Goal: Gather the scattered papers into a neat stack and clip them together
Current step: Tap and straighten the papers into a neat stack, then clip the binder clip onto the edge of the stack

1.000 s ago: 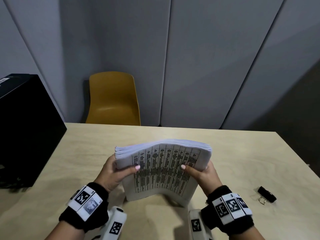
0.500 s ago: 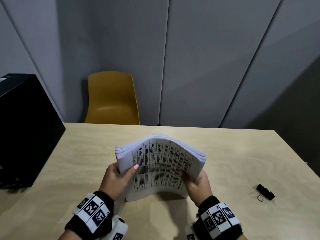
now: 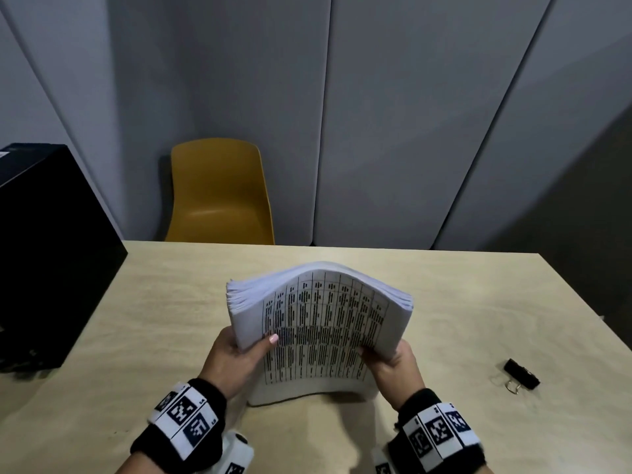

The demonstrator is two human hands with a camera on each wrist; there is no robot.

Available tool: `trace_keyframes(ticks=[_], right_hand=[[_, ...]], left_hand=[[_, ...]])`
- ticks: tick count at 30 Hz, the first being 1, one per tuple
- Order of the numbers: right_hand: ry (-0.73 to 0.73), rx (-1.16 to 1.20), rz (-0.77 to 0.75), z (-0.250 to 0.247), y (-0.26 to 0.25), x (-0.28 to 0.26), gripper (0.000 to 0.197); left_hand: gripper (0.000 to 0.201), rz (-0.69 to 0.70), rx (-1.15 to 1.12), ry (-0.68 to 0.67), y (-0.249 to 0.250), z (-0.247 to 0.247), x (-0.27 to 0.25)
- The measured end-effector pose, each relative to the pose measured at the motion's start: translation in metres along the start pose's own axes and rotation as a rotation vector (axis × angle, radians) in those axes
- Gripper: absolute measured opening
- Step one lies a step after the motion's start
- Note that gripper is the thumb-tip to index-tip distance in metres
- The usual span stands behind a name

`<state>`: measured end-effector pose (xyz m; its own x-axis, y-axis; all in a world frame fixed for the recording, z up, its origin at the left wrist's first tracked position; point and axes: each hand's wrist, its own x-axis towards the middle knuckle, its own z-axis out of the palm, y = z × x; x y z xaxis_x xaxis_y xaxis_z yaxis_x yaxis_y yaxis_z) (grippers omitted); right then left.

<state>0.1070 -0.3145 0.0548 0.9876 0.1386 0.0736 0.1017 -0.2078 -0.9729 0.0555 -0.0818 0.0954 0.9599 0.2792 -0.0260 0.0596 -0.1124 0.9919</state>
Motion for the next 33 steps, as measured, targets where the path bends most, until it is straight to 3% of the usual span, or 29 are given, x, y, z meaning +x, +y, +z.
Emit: trace_keyframes(ticks=[5,9,13,15,18,22,24,29,33], right_hand=[[-0.009,-0.034,0.016,0.001,0.008,-0.004,0.051],[-0.013,-0.067,0.071,0.003,0.008,-0.003,0.034],[-0.090,0.011,0.172,-0.006,-0.004,-0.002,0.019],[-0.150,0.044,0.237,-0.012,-0.005,-0.007,0.026],[-0.202,0.052,0.415,-0.021,0.013,-0.015,0.034],[-0.198,-0.248,0.583,-0.041,0.057,-0.018,0.027],[-0.062,-0.272,0.661,-0.057,0.073,-0.015,0.015],[0.459,0.598,0.888,-0.126,0.085,0.004,0.034],[0.704,0.826,0.887,-0.179,0.091,0.015,0.052]], left_hand=[[0.030,-0.061,0.005,-0.008,0.003,0.004,-0.006],[0.027,-0.131,0.027,-0.002,0.006,0.008,-0.011],[0.005,-0.128,0.241,-0.118,0.007,0.002,0.004],[0.006,-0.192,0.241,-0.186,0.004,0.004,0.011],[0.018,-0.391,0.211,-0.292,-0.007,0.013,0.017],[0.048,-0.593,0.260,-0.356,-0.032,0.027,0.017],[0.049,-0.639,0.271,-0.362,-0.039,0.040,0.017],[0.043,-0.653,0.310,-0.409,-0.048,0.068,0.021],[0.042,-0.646,0.335,-0.398,-0.050,0.079,0.024]])
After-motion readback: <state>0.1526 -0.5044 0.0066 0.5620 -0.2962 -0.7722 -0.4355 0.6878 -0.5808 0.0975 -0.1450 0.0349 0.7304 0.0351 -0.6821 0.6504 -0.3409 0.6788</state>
